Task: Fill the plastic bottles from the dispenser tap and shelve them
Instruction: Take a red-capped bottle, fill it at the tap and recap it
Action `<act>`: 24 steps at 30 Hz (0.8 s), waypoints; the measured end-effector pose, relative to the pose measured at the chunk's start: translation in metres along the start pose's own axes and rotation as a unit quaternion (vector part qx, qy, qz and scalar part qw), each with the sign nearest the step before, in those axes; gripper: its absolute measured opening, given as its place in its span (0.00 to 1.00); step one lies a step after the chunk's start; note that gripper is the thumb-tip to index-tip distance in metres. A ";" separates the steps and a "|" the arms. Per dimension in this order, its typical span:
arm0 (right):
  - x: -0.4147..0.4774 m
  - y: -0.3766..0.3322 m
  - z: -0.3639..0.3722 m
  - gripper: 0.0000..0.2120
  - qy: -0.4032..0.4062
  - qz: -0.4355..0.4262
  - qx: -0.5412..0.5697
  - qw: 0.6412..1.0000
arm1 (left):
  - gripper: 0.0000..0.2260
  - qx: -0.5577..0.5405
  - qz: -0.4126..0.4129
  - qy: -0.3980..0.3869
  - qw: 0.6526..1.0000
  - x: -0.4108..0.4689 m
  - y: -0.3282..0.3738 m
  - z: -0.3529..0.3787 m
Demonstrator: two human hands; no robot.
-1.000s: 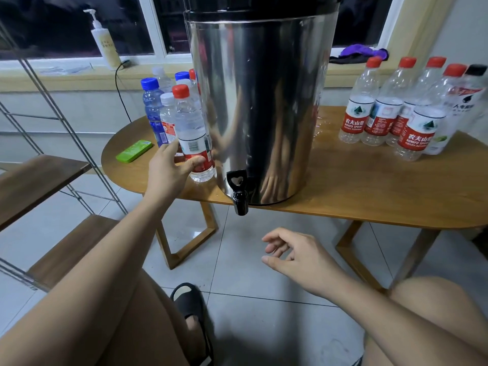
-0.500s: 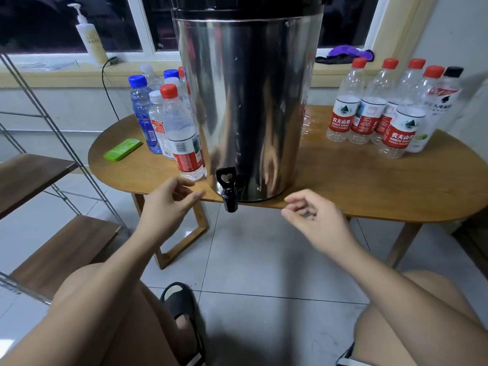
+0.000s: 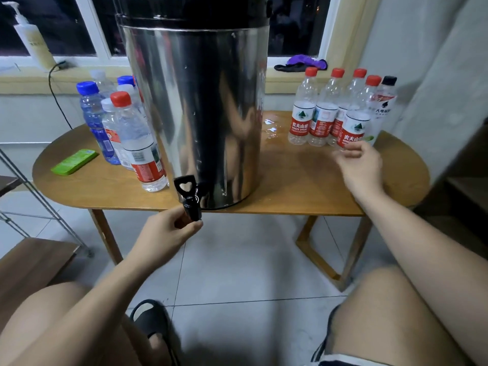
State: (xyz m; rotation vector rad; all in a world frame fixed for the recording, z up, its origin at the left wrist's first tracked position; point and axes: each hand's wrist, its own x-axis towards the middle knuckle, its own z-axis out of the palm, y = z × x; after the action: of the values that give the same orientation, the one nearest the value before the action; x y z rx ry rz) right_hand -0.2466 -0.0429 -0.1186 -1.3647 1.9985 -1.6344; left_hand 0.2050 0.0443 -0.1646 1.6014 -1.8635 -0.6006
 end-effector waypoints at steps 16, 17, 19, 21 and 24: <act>0.095 0.011 0.021 0.36 0.068 0.093 -0.080 0.990 | 0.03 0.005 0.021 0.001 1.000 -0.005 -0.001 0.000; 0.096 0.011 0.021 0.36 0.065 0.093 -0.081 0.990 | 0.02 0.002 0.021 0.000 1.000 -0.006 -0.001 -0.001; 0.099 0.011 0.023 0.36 0.059 0.095 -0.079 0.991 | 0.02 -0.005 0.019 -0.001 1.000 -0.006 -0.001 -0.002; 0.102 0.014 0.022 0.38 0.051 0.109 -0.079 0.990 | 0.02 -0.008 0.018 -0.002 1.000 -0.007 -0.002 -0.002; 0.108 0.020 0.023 0.42 0.043 0.121 -0.085 0.988 | 0.03 -0.006 0.021 -0.008 1.000 -0.008 -0.002 -0.003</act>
State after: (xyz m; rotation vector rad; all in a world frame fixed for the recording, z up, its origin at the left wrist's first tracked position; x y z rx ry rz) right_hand -0.2998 -0.1405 -0.1044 -1.0657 2.2963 -1.4674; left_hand 0.2090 0.0519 -0.1655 1.5511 -1.8967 -0.6064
